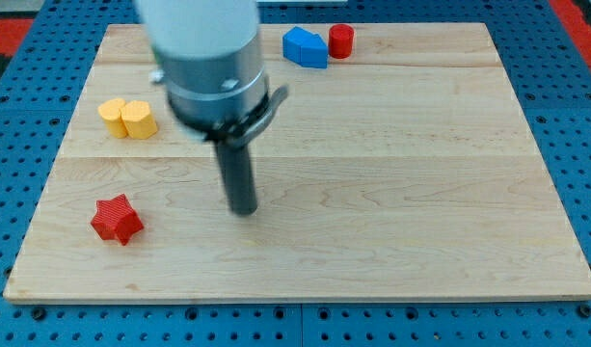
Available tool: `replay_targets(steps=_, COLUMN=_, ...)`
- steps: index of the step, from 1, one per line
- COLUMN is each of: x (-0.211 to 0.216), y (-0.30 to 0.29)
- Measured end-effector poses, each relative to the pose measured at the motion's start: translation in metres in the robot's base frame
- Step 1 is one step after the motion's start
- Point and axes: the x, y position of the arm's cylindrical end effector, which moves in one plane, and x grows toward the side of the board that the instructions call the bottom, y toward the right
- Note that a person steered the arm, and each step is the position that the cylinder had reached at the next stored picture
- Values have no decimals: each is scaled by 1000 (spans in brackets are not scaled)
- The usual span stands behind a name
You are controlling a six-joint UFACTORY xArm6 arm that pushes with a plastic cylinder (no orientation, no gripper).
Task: Push red circle to the left of the blue cube
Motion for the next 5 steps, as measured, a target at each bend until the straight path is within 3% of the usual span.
replay_targets(steps=1, x=-53, y=21)
replay_targets(steps=4, x=-185, y=153)
replay_targets(steps=5, x=-229, y=159)
